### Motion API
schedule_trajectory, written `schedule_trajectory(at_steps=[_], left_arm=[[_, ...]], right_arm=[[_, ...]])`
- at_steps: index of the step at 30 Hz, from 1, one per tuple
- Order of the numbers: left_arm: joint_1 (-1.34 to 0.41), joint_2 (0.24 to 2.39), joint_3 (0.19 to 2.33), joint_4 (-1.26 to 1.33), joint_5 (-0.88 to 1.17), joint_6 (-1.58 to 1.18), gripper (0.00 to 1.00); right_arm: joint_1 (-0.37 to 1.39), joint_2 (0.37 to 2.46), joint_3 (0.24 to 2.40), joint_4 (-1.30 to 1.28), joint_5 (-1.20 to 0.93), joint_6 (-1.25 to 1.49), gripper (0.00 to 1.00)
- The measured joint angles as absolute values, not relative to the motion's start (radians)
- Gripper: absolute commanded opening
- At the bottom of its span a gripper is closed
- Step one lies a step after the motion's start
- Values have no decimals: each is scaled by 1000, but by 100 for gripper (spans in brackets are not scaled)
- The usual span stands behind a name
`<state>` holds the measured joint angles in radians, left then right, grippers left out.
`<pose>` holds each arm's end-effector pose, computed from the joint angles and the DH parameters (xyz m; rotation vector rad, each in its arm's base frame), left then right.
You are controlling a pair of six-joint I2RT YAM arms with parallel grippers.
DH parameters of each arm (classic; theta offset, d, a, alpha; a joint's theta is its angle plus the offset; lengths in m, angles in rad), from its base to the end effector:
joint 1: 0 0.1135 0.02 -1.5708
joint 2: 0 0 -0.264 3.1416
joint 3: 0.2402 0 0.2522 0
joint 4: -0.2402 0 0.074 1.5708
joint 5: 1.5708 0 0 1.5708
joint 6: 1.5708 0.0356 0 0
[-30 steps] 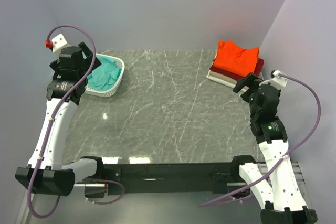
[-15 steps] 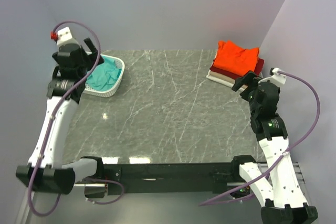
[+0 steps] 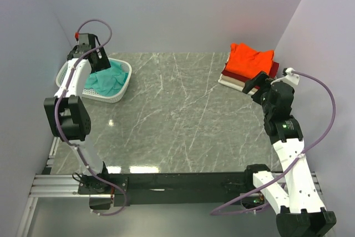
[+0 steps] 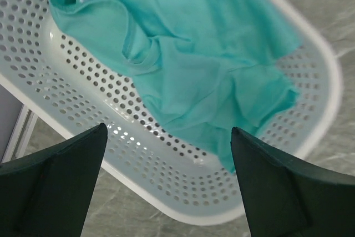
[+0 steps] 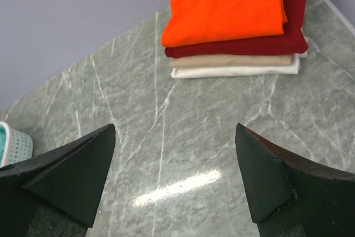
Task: Fold and stack the t-shirts
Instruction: Grab the tshirt from the pile
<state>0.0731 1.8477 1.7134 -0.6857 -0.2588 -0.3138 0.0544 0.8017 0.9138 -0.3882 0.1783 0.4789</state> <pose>0.4151 0.0395 0.3148 -0.5727 2.2937 0.1933 0.1781 0.0034 0.3605 0.5101 1.7757 0.2083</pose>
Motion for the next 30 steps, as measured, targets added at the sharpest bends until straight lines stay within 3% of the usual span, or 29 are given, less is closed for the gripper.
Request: schedule_trajectory(at_steps=[22,23,25,26,28,29,30], left_arm=[[181,2192,1833,-654,-113,-281,97],[181,2202,1834,-654,-109,-278,92],[182,2216,1834,-652,-101,-276,64],[183,2222,1834,-651,-99,-277,42],[184,2228,1834,-652,-92,-273,22],[184,2228,1834,-652,-90,-272,6],[184,2228,1834,-651,-89,-274,0]], right_arm=[[54,874,953,-391,162,484,89],[54,874,954,-391,160,486,88],[54,874,956,-391,155,487,87],[54,874,957,-391,153,487,87],[54,875,957,-391,150,491,86],[54,875,957,-391,148,493,86],[54,876,957,-391,147,495,86]])
